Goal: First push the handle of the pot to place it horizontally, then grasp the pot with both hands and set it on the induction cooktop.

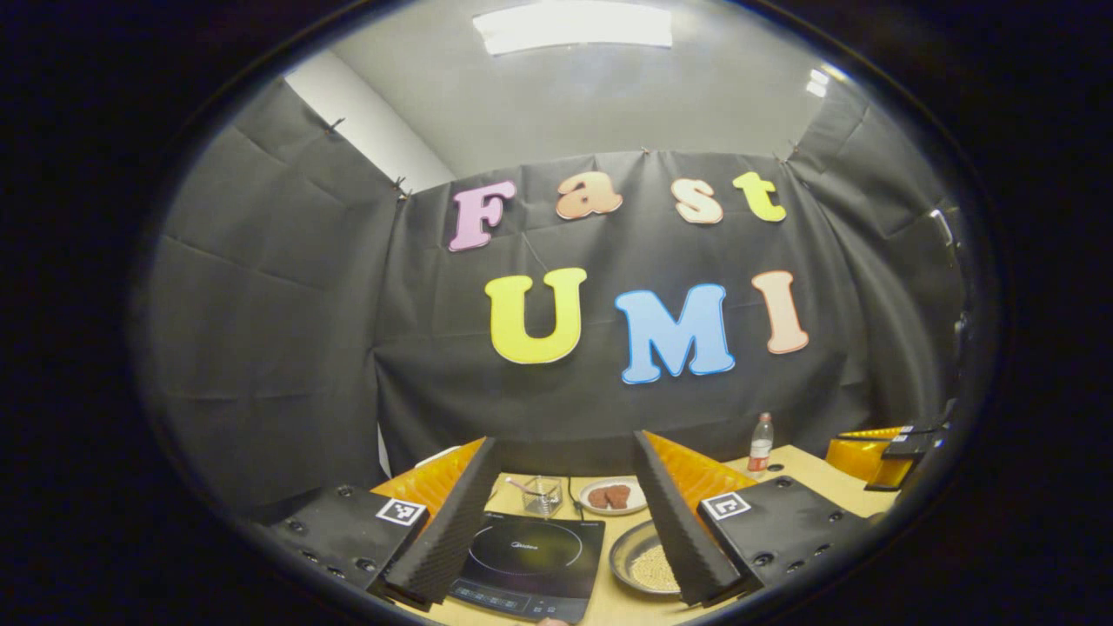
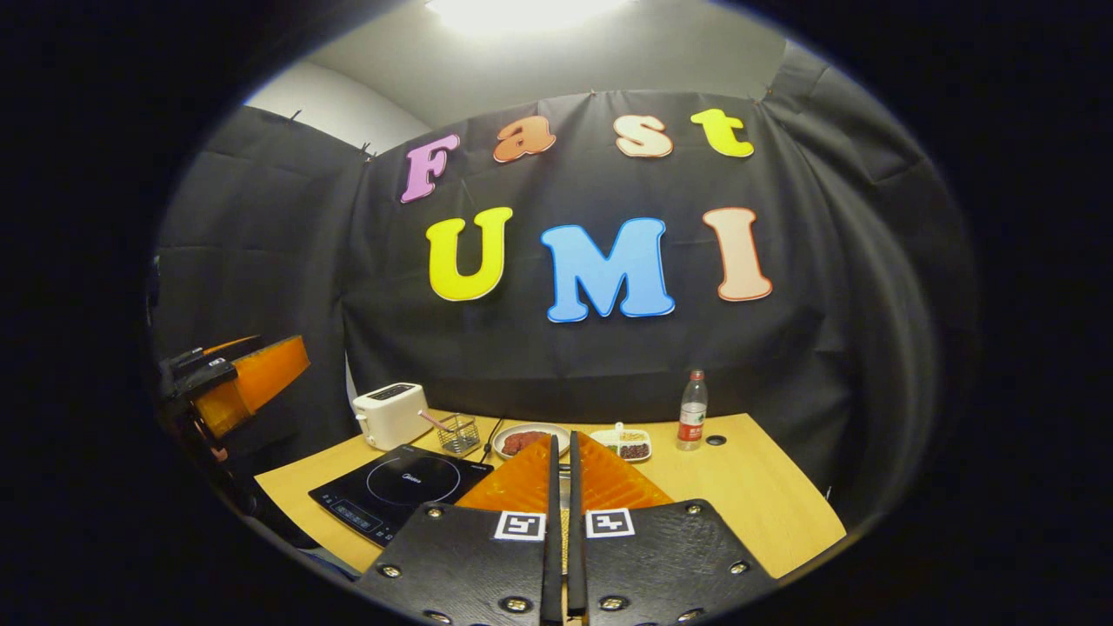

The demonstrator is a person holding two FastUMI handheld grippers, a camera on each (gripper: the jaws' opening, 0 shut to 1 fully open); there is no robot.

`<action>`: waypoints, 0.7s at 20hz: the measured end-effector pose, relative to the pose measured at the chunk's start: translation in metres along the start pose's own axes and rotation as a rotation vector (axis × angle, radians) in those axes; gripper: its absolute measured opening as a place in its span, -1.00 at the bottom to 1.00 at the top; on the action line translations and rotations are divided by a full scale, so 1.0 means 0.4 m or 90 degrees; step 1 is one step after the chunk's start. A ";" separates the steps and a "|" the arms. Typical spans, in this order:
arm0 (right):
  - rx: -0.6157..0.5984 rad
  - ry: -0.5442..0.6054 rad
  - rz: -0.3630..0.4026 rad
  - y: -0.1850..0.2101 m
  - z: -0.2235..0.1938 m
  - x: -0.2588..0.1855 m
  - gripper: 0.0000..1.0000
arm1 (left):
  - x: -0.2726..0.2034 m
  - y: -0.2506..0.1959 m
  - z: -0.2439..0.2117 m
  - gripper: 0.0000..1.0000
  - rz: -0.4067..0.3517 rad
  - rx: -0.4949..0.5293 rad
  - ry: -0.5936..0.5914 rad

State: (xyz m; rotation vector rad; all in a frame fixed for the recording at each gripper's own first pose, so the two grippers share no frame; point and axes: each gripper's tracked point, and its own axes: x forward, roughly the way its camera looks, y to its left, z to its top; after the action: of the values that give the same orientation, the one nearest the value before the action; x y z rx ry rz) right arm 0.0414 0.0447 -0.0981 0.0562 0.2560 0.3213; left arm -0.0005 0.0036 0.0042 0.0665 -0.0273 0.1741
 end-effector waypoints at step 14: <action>-0.019 0.137 0.129 0.229 -0.205 0.155 -0.94 | 0.107 0.187 -0.050 0.98 0.054 0.000 0.013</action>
State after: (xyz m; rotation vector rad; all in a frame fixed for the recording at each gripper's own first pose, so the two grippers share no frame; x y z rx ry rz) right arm 0.0493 0.1523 -0.1836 0.0183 0.4598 0.5339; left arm 0.0289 0.0859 -0.0098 0.0641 -0.0098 0.2601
